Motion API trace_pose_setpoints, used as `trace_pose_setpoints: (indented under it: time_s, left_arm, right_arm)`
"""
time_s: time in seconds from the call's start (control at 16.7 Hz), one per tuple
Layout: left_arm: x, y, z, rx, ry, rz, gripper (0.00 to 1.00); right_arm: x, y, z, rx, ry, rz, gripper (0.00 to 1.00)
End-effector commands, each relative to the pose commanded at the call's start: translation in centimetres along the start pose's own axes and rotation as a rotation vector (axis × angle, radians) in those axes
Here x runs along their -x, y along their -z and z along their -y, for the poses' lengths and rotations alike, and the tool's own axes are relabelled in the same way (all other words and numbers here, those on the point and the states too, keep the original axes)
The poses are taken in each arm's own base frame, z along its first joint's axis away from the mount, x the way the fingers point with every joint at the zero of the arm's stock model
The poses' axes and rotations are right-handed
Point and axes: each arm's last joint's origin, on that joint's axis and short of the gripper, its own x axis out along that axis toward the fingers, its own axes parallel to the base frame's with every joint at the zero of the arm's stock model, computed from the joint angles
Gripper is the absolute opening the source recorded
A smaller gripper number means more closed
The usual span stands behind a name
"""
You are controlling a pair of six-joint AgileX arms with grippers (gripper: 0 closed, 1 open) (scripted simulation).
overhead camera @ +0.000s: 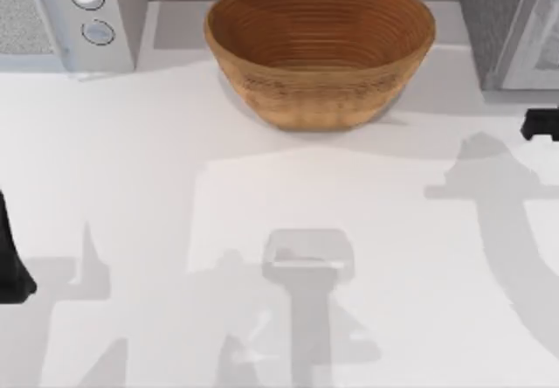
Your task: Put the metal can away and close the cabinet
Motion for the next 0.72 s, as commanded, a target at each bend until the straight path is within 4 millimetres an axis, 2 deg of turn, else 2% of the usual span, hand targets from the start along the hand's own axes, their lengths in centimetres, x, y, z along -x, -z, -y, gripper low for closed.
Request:
trace_pose_setpoints:
  time_s: [0.18, 0.3, 0.48, 0.72]
  left_arm:
    - [0.0, 0.0, 0.0, 0.0, 0.0, 0.0, 1.0]
    - [0.0, 0.0, 0.0, 0.0, 0.0, 0.0, 1.0]
    - [0.0, 0.0, 0.0, 0.0, 0.0, 0.0, 1.0]
    - [0.0, 0.0, 0.0, 0.0, 0.0, 0.0, 1.0]
  right_arm:
    - [3.5, -0.5, 3.1, -0.023, -0.001, 0.066, 0.0]
    - [5.8, 0.4, 4.8, -0.025, -0.001, 0.092, 0.0]
    - [8.1, 3.1, 6.5, -0.012, -0.006, 0.083, 0.0]
    - [9.0, 6.9, 7.6, 0.002, -0.01, 0.014, 0.0]
